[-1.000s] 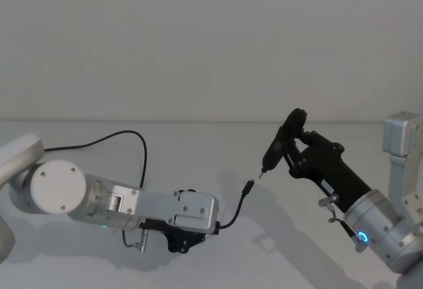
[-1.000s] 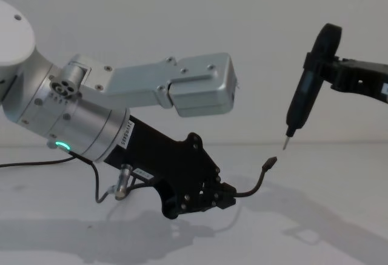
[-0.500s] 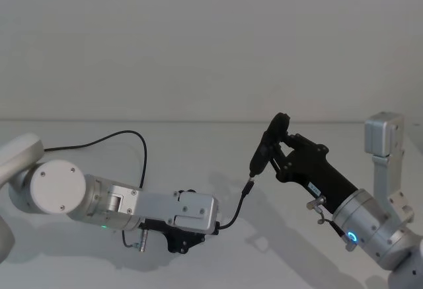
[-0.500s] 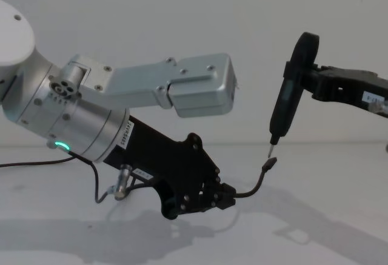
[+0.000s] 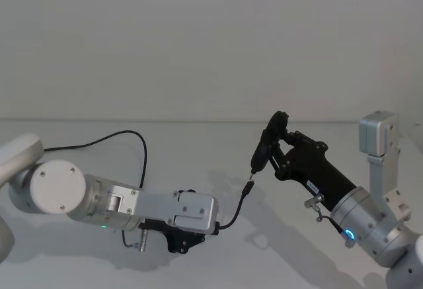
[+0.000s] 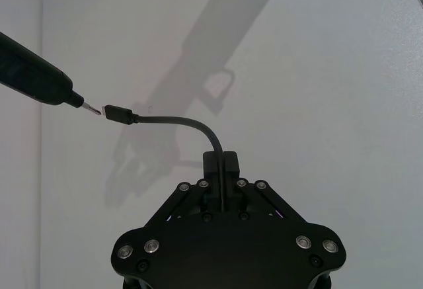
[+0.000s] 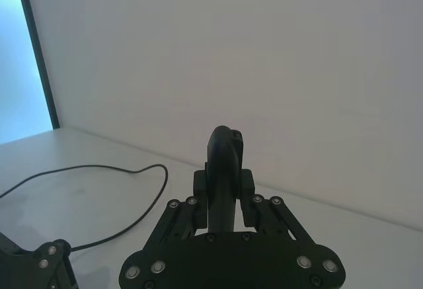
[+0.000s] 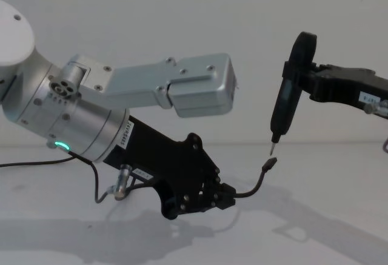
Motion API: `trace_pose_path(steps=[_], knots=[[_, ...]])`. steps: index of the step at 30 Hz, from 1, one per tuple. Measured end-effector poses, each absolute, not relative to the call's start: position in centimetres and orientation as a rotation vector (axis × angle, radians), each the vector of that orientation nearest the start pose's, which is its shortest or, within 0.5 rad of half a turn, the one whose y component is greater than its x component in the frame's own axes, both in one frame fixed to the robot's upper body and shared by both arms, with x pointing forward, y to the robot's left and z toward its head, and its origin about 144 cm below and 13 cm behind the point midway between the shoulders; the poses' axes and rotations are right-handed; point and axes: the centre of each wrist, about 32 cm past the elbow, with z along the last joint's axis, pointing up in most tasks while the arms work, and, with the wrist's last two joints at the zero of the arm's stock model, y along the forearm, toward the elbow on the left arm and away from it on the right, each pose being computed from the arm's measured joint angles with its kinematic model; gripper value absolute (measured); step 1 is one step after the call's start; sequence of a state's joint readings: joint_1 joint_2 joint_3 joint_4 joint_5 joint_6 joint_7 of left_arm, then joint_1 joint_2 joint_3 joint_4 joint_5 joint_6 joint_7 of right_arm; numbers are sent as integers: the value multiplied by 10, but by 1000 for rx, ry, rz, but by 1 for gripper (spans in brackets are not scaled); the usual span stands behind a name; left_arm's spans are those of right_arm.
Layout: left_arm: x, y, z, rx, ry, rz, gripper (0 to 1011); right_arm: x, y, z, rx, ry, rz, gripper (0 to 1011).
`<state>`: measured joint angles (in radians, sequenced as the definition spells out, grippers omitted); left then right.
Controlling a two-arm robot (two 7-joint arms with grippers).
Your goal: Pick up the data cable with the one hand.
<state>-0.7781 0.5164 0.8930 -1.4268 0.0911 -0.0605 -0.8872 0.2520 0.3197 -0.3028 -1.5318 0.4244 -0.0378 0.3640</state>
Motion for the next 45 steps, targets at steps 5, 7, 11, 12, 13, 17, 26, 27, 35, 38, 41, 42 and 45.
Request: trace_pose_path(steps=[5, 7, 11, 12, 13, 17, 26, 27, 35, 38, 41, 42, 45], knots=[[573, 178, 1282, 686, -697, 43, 54, 517, -232, 1203, 129, -92, -936, 279], [573, 178, 1282, 686, -697, 43, 54, 517, -232, 1203, 123, -95, -939, 279], [573, 178, 1282, 686, -697, 43, 54, 518, -232, 1202, 114, -101, -945, 279], [573, 178, 1282, 686, -697, 43, 54, 518, -231, 1202, 113, -101, -946, 279], [573, 178, 1282, 686, -697, 43, 54, 519, -231, 1202, 109, -102, -948, 279], [573, 178, 1282, 686, -697, 43, 54, 519, -231, 1202, 103, -104, -953, 279], [573, 178, 1282, 686, -697, 43, 54, 520, -232, 1201, 94, -103, -959, 279], [573, 178, 1282, 686, -697, 43, 54, 521, -232, 1201, 93, -103, -960, 279], [573, 178, 1282, 686, -697, 43, 54, 521, -232, 1201, 90, -100, -960, 279], [573, 178, 1282, 686, -697, 43, 54, 522, -232, 1201, 89, -100, -959, 279], [573, 178, 1282, 686, -697, 43, 54, 522, -233, 1201, 89, -99, -955, 279], [573, 178, 1282, 686, -697, 43, 54, 522, -233, 1201, 89, -99, -954, 279], [573, 178, 1282, 686, -696, 43, 54, 522, -233, 1201, 89, -98, -953, 279]])
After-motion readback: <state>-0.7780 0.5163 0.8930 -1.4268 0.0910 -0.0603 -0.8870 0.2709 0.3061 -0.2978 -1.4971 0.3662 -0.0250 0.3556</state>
